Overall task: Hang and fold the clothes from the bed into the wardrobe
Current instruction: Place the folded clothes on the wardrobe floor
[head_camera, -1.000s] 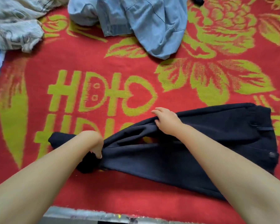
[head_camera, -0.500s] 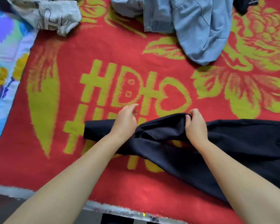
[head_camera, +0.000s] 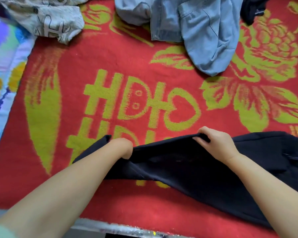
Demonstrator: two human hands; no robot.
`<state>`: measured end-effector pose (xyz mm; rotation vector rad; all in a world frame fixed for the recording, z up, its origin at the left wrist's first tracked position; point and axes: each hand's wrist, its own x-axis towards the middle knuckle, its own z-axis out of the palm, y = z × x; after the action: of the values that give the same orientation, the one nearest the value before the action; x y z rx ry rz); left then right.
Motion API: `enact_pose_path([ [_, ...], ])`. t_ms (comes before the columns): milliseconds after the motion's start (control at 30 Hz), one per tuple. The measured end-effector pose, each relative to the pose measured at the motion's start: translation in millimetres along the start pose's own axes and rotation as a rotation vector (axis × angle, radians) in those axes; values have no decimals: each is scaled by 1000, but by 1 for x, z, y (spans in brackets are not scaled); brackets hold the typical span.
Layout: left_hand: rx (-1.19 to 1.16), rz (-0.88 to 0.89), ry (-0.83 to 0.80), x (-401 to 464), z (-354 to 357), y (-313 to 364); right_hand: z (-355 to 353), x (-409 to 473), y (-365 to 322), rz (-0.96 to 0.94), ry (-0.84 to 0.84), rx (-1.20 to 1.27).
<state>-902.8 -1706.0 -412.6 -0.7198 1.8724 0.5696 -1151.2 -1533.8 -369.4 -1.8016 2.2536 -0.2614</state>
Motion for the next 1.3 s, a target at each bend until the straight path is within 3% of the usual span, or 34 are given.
enact_pose_path([
  [100, 182, -149, -221, -30, 20, -45, -12, -7, 11, 38, 1, -29],
  [167, 165, -270, -216, -55, 31, -81, -18, -8, 21, 57, -96, -54],
  [233, 68, -318, 51, -66, 35, -105, -13, -1, 23, 87, -203, -109],
  [300, 16, -252, 392, -53, 32, -101, 5, 17, 17, 160, -325, -209],
  [367, -26, -111, 535, -25, 21, -75, 23, 39, 2, 269, -459, -302],
  [433, -30, -78, 422, 2, 14, -46, 39, 54, -8, 305, -510, -326],
  [533, -35, -221, 272, 24, 23, -54, 42, 60, -3, 331, -576, -418],
  [633, -248, -67, 153, 8, 46, -98, 26, 50, 13, 369, -667, -395],
  [700, -434, 22, 148, -13, 38, -133, 14, 50, 21, 349, -585, -249],
  [833, -465, -40, 392, -35, -31, -203, 14, 65, 11, 106, -94, -137],
  [900, -390, -96, 420, -33, -57, -224, 24, 76, 0, 239, 19, -100],
  [1000, -410, -218, 504, -14, -64, -233, 42, 82, -25, 482, -14, -36],
  [1067, -648, -304, 716, 3, -53, -229, 51, 77, -49, 390, 15, -49],
  [1133, -1010, -475, 942, 15, -38, -223, 60, 62, -76, 120, 41, 21],
  [1200, -1154, -591, 1053, 16, -16, -215, 71, 33, -101, -153, -38, 51],
  [1233, -1103, -530, 1046, 12, 1, -207, 78, 14, -112, -263, -123, 6],
  [1300, -884, -210, 937, 3, 45, -179, 91, -25, -122, -359, -327, -89],
])
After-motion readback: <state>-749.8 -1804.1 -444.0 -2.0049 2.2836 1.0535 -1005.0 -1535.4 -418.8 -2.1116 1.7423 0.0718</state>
